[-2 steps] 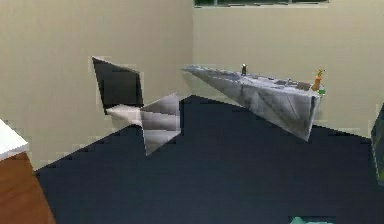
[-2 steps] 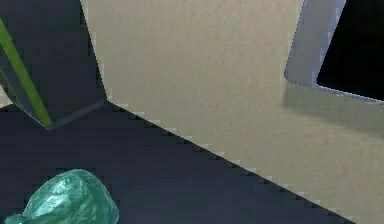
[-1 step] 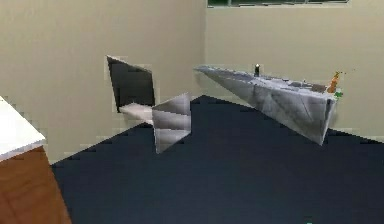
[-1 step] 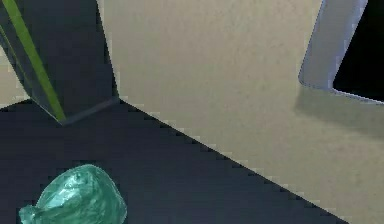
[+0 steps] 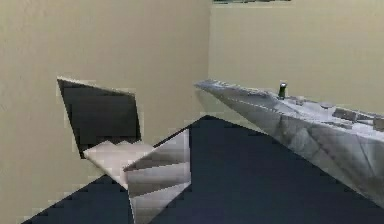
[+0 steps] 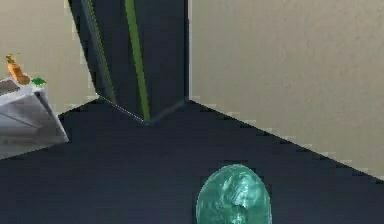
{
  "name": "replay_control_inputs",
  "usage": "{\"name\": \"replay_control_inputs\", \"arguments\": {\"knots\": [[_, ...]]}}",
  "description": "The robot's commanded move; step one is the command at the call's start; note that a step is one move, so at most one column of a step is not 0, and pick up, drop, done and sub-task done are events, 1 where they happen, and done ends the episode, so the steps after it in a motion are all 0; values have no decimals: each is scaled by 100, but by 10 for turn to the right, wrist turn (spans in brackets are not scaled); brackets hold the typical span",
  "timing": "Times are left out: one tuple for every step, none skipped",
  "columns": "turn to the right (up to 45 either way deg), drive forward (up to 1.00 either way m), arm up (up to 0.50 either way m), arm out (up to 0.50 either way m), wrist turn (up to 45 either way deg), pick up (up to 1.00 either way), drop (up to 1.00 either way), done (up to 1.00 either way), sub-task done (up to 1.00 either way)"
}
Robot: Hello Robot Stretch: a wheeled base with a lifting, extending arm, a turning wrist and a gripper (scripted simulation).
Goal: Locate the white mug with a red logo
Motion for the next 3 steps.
{"name": "replay_control_inputs", "arguments": {"knots": [[420,0,0,0,0,0,0,0,0],[0,50,0,0,0,0,0,0,0],[0,95,0,0,0,0,0,0,0]]}}
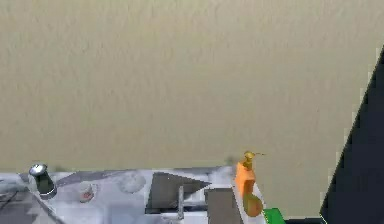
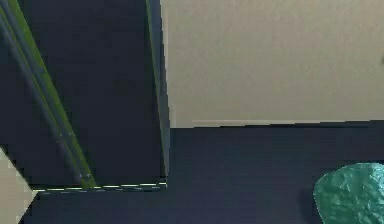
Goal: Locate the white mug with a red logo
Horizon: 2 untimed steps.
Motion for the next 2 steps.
{"name": "replay_control_inputs", "arguments": {"knots": [[-300,0,0,0,0,0,0,0,0],[0,0,0,0,0,0,0,100,0]]}}
